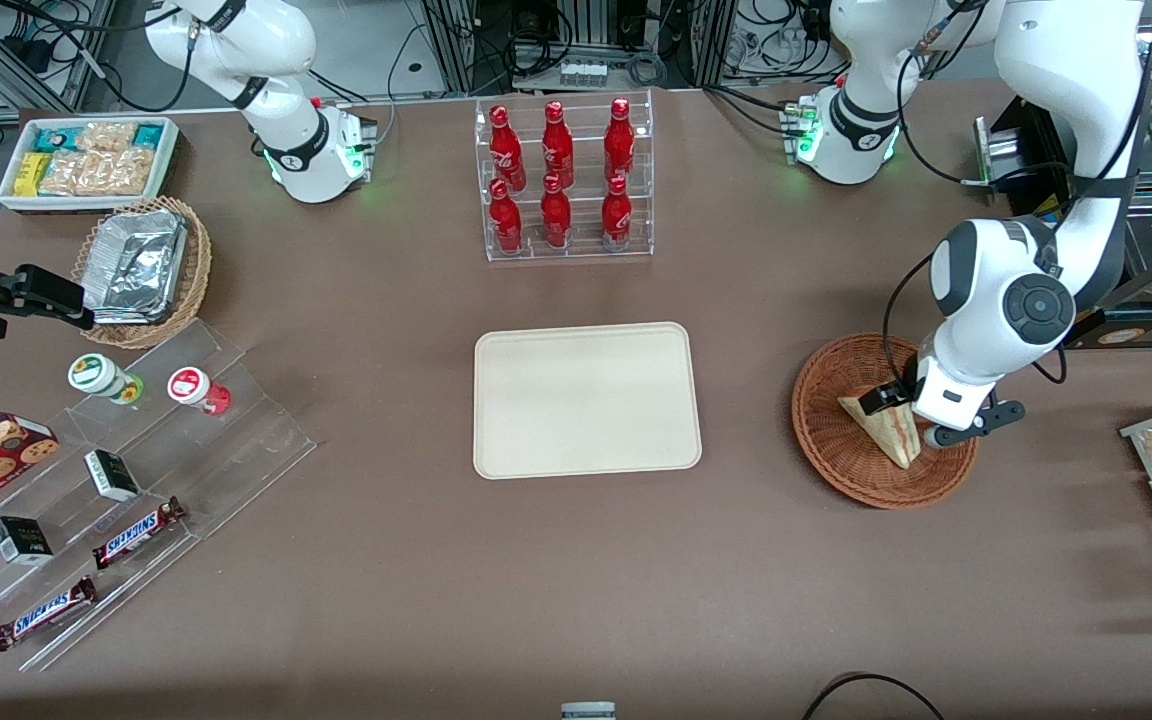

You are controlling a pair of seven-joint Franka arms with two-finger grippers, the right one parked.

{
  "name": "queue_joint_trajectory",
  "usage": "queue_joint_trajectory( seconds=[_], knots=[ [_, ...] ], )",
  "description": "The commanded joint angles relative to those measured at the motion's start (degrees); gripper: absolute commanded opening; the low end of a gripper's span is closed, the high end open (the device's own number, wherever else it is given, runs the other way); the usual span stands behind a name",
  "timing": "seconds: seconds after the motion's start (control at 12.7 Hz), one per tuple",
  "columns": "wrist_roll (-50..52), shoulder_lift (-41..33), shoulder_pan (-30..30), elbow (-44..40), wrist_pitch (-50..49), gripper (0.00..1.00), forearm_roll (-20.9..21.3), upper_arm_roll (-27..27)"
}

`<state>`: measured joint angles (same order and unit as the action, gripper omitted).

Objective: Place sandwich from basket to tray
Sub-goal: 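Lower the left gripper and close it on the sandwich's wrapped edge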

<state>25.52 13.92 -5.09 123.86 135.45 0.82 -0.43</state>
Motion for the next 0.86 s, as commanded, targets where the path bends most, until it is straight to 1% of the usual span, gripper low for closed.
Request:
queue_joint_trajectory(
  seconds=[0.0,0.55,0.63,0.71,0.79],
  knots=[
    [1.99,0.84,-0.54,0.68,2.79,1.00,1.02,0.43],
    [2.16,2.86,-0.54,0.68,5.35,0.99,1.02,0.43],
    [2.16,2.86,-0.54,0.68,5.35,0.91,1.02,0.43],
    [2.25,2.60,-0.54,0.68,5.26,0.66,1.02,0.43],
    [2.25,2.51,-0.54,0.68,5.26,0.38,1.02,0.43]
  ],
)
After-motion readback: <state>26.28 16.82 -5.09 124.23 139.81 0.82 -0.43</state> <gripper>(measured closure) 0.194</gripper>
